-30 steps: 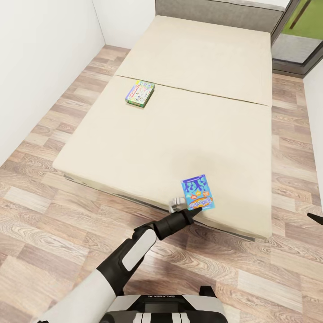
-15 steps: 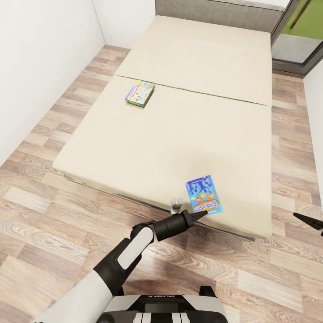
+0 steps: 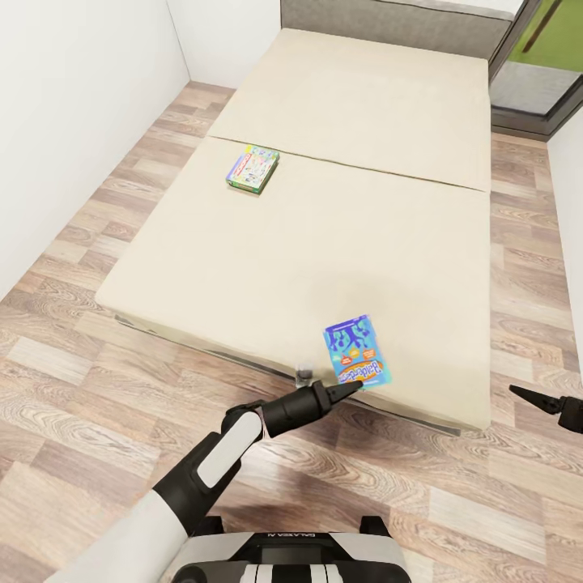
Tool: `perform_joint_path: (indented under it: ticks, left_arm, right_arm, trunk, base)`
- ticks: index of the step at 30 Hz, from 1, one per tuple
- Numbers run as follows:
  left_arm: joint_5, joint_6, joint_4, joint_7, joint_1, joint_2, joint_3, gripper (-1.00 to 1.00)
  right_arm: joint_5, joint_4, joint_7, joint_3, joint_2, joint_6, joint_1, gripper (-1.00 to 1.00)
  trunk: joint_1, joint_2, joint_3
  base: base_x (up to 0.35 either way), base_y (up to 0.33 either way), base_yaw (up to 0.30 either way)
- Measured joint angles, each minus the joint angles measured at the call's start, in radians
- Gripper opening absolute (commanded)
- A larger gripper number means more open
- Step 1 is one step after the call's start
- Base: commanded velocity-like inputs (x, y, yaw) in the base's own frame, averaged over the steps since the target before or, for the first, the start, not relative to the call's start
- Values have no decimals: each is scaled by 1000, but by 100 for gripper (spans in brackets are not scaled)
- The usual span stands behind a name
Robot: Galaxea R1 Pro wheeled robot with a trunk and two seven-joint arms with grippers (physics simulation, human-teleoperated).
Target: Put all the toys in the child's room - the three board games (two on the bed and one on the table), the two jigsaw puzzles on the table, and the tennis ball on the table - inside the toy box on the table in the child's room.
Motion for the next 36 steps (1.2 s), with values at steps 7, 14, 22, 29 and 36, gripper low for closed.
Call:
perform_joint_path:
  ticks: [7,14,22,29,36]
  left_arm:
    - [12,5,-42,-10,4,41,10,-100]
    - [58,39,-134,-13,12,92,61,-100]
    - [76,58,-244,-9,36,118,98,-100]
    - [76,61,-291,-11,60,135,113,-100]
    - [77,66,-301,-13,67,139,115,-100]
  right_arm:
    - [0,0,1,5,-1,2,0,100]
    - [-1,0,1,8,-1,6,-1,100]
    - [-2,0,2,35,-1,6,-20,100]
    - [-2,0,2,64,4,6,-44,100]
    - [-2,0,1,73,7,6,-50,100]
  trunk:
    - [0,0,6]
    - [0,0,16]
    - [0,0,28]
    - [0,0,39]
    - [0,0,51]
  base:
    - [0,0,0]
    - [0,0,0]
    - [0,0,0]
    - [0,0,0]
    - [0,0,0]
